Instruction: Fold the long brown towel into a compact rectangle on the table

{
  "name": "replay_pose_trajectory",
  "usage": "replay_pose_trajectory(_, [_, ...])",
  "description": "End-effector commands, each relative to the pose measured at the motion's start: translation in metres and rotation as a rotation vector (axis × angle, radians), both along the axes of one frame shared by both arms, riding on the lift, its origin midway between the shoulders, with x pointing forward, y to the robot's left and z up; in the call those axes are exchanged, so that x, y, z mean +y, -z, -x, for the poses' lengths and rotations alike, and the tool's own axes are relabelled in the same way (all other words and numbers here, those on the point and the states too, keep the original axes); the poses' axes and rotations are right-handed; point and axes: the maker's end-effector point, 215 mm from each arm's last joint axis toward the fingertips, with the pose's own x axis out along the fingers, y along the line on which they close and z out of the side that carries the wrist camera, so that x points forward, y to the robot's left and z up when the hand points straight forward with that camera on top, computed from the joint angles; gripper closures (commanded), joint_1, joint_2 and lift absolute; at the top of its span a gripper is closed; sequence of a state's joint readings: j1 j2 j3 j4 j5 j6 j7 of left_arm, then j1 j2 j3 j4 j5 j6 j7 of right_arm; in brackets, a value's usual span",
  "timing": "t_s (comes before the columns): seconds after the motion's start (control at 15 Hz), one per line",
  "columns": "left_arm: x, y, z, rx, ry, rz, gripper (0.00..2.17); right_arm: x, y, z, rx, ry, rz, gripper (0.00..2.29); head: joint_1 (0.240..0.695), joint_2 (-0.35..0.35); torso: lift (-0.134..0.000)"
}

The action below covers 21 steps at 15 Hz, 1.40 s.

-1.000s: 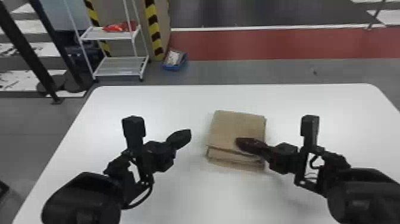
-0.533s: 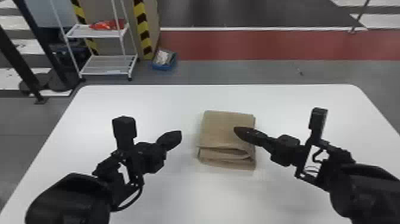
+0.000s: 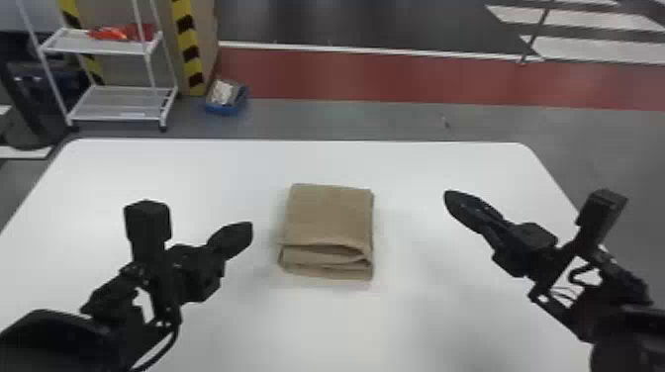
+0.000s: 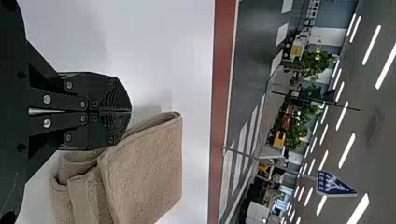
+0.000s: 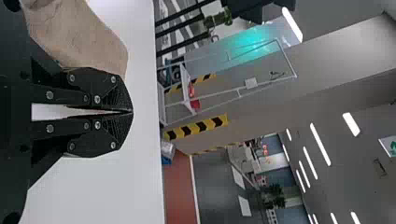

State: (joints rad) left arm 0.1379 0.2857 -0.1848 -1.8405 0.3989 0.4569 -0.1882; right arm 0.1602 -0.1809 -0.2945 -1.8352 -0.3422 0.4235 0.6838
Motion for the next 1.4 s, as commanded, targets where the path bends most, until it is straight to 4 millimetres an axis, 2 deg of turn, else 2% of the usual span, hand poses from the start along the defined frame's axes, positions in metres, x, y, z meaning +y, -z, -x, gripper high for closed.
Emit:
replay_pose_trajectory(0.0, [0.003,-0.013,0.005,-0.074,-0.020,-0.058,2.04,-0.028,-0.005,0.009,-0.017,0.034,0.067,0.04,0.695,-0.157,-0.124])
replay_pose_trajectory(0.07, [0.007,-0.020,0.007,-0.116,-0.051,-0.065,1.69,-0.037,-0.006,0.009,-0.019,0.050,0.083,0.00,0.695,-0.168,-0.124])
replay_pose_trajectory(0.13, [0.010,-0.036,0.008,-0.190,-0.084,-0.049,1.06,-0.042,-0.007,0.007,-0.019,0.063,0.096,0.01,0.695,-0.178,-0.124])
replay_pose_trajectory(0.2, [0.013,-0.047,0.010,-0.242,-0.110,-0.048,0.33,-0.043,-0.009,0.006,-0.022,0.067,0.104,0.05,0.695,-0.185,-0.124])
replay_pose_trajectory(0.27, [0.016,-0.049,0.011,-0.273,-0.139,-0.074,0.02,-0.038,-0.014,0.002,-0.031,0.059,0.113,0.06,0.695,-0.189,-0.124])
replay_pose_trajectory(0.4, [0.023,-0.049,0.012,-0.290,-0.200,-0.110,0.02,-0.034,-0.016,-0.005,-0.007,0.063,0.131,0.07,0.695,-0.188,-0.124])
replay_pose_trajectory(0.47, [0.027,-0.063,0.015,-0.341,-0.226,-0.091,0.02,-0.023,-0.015,-0.007,0.013,0.046,0.123,0.07,0.695,-0.185,-0.124])
replay_pose_trajectory(0.6, [0.029,-0.077,0.023,-0.408,-0.269,-0.094,0.03,-0.004,-0.022,-0.009,0.006,0.046,0.111,0.07,0.695,-0.161,-0.124])
replay_pose_trajectory(0.73, [0.032,-0.076,0.028,-0.425,-0.294,-0.137,0.03,-0.001,-0.020,-0.007,-0.001,0.074,0.075,0.08,0.695,-0.143,-0.124])
replay_pose_trajectory(0.8, [0.034,-0.082,0.031,-0.440,-0.301,-0.132,0.03,-0.003,-0.028,-0.007,-0.037,0.097,0.062,0.08,0.695,-0.137,-0.124])
replay_pose_trajectory(0.87, [0.040,-0.088,0.034,-0.447,-0.322,-0.134,0.03,-0.003,-0.035,-0.004,-0.075,0.117,0.054,0.08,0.695,-0.133,-0.124])
replay_pose_trajectory(1.0, [0.050,-0.098,0.034,-0.456,-0.348,-0.144,0.03,-0.004,-0.033,0.004,-0.094,0.150,0.030,0.06,0.695,-0.124,-0.124])
replay_pose_trajectory(1.2, [0.057,-0.094,0.031,-0.426,-0.347,-0.176,0.03,-0.007,-0.039,0.023,-0.165,0.204,0.021,0.05,0.695,-0.117,-0.124])
replay_pose_trajectory(1.33, [0.061,-0.105,0.027,-0.443,-0.361,-0.173,0.03,-0.009,-0.041,0.037,-0.164,0.216,0.023,0.05,0.695,-0.116,-0.124])
